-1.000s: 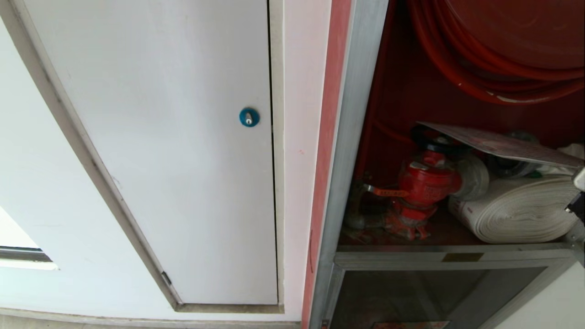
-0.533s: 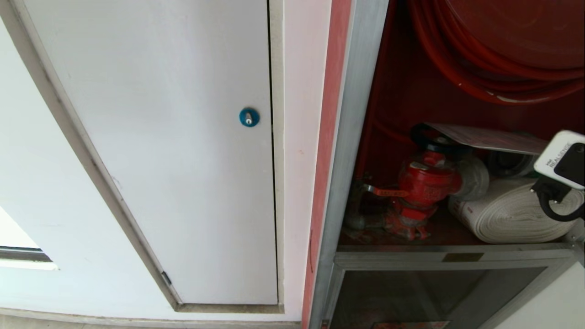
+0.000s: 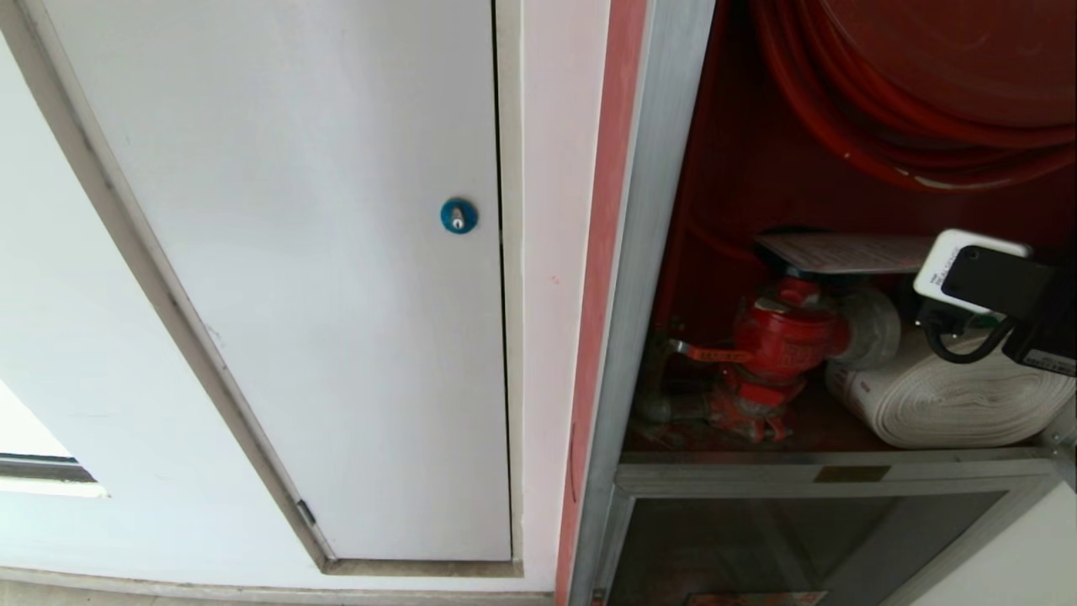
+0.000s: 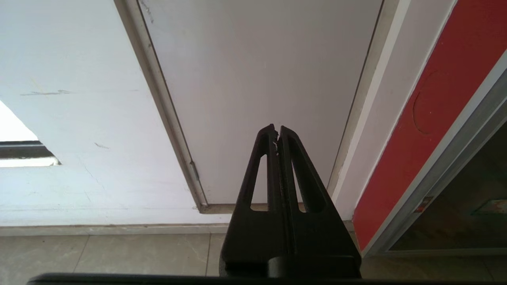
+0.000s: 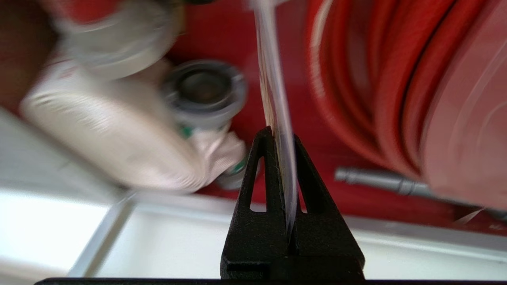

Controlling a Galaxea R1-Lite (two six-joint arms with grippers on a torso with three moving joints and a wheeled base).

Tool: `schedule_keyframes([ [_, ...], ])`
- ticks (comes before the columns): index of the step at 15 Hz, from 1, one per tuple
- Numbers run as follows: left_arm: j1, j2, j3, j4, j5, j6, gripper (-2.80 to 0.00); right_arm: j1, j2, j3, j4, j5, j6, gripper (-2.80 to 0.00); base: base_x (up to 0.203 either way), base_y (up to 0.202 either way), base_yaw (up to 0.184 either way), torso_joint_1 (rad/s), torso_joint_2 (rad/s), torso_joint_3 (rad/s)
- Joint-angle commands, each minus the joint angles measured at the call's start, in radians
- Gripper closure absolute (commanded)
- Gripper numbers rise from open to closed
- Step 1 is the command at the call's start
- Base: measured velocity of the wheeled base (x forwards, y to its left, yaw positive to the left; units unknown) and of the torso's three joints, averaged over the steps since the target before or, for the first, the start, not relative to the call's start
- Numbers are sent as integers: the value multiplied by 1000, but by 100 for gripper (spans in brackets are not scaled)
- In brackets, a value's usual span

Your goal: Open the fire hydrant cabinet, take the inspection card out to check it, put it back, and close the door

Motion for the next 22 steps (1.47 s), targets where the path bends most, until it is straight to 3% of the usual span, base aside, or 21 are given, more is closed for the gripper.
schedule_keyframes([
  [1, 0, 1, 0, -1, 0, 0, 0, -76, 55, -2, -72, 54, -27, 0, 0, 0, 0, 0, 0, 0],
  [4, 0, 1, 0, 1, 0, 0, 0, -167, 113, -6, -131, 197, -37, 0, 0, 0, 0, 0, 0, 0],
  [11, 0, 1, 0, 1, 0, 0, 0, -237, 222, -24, -243, 336, -37, 0, 0, 0, 0, 0, 0, 0],
  [22, 0, 1, 0, -1, 0, 0, 0, -255, 328, -38, -337, 367, -50, 0, 0, 0, 0, 0, 0, 0],
])
